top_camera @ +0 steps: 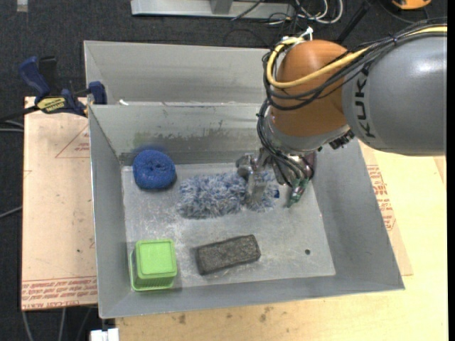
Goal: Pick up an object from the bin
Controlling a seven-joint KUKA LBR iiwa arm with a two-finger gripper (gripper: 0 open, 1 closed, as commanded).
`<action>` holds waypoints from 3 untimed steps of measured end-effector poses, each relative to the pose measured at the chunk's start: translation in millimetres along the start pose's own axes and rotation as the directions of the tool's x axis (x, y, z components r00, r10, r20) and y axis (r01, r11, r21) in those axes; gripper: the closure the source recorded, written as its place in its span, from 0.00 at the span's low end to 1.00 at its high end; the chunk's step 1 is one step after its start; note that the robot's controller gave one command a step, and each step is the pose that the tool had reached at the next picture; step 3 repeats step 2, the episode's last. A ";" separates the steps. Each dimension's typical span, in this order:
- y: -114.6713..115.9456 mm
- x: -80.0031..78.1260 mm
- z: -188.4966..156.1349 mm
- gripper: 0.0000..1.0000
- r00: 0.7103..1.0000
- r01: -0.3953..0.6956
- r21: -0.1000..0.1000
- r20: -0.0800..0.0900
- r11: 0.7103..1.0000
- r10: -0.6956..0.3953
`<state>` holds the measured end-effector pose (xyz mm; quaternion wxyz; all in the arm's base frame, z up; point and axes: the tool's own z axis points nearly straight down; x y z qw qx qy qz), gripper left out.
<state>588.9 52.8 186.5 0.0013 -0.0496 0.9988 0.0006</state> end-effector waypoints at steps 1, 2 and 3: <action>-0.1 0.0 0.0 1.00 1.000 0.000 0.000 0.000 1.000 0.000; 2.2 4.2 -31.3 1.00 1.000 0.005 0.000 -0.011 1.000 -0.005; 2.2 4.2 -31.3 1.00 1.000 0.005 0.000 -0.011 1.000 -0.005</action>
Offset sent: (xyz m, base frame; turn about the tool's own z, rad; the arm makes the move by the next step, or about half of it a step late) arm -0.0065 0.0058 0.0956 -0.0171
